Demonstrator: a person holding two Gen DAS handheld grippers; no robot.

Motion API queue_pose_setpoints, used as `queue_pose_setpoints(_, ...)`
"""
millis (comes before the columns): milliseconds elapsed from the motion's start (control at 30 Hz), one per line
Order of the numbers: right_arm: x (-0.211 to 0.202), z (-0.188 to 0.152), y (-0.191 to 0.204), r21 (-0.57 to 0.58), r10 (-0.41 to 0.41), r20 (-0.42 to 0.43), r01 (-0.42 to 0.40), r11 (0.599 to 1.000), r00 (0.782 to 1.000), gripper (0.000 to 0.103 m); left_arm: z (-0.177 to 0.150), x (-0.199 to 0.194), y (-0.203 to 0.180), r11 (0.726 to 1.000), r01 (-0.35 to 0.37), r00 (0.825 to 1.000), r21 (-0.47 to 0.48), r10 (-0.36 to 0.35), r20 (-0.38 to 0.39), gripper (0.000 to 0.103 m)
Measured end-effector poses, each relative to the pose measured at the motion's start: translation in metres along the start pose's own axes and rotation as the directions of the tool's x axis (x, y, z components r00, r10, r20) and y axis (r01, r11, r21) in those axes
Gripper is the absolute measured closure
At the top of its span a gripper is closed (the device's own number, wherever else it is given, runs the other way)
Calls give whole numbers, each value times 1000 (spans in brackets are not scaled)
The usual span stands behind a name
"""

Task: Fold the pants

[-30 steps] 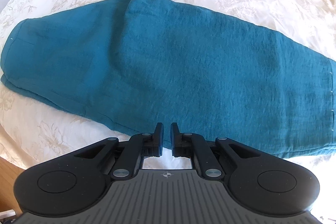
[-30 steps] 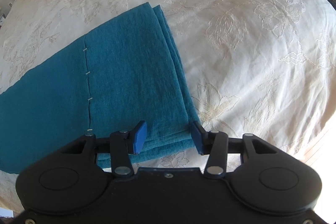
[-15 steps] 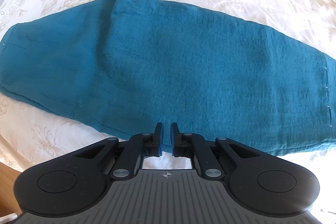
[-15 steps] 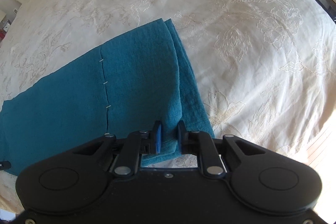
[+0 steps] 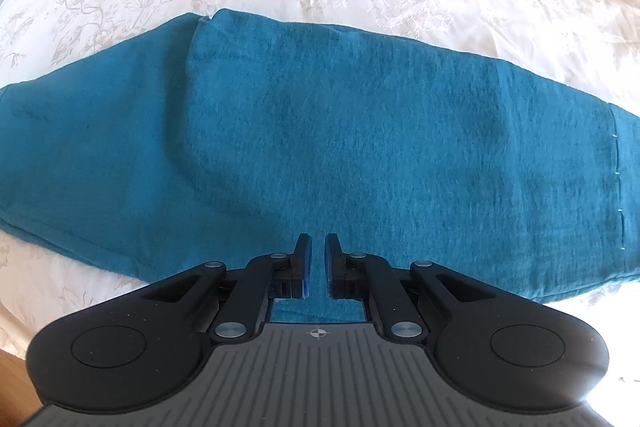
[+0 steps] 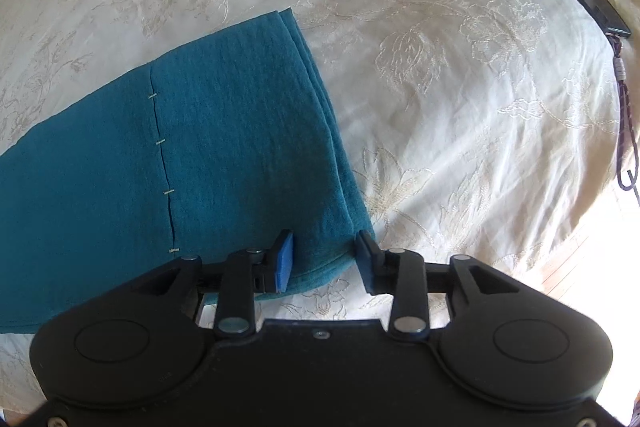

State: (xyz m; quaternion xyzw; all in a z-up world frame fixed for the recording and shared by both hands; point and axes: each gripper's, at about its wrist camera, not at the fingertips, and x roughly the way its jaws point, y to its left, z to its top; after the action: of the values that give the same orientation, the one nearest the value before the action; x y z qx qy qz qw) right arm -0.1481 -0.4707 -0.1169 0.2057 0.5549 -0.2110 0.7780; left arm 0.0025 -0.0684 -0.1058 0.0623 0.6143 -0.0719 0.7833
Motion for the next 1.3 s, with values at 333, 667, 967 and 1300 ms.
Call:
queue_pose_setpoints(333, -36, -2, 2, 66, 21, 109, -28, 997, 994, 53, 22, 2, -11, 994, 21, 999, 107, -26, 45, 95)
queue_pose_setpoints(667, 4, 33, -13, -21, 99, 36, -98, 995, 994, 50, 18, 7, -65, 994, 34, 999, 102, -36, 18, 95)
queue_pose_setpoints(967, 58, 73, -33, -104, 210, -82, -218, 970, 974, 47, 4, 16, -116, 998, 22, 999, 55, -20, -42, 95)
queue_pose_setpoints(1300, 89, 81, -25, -133, 381, -202, -411, 902, 902, 76, 15, 26, -132, 1000, -30, 999, 1, 30, -40, 95)
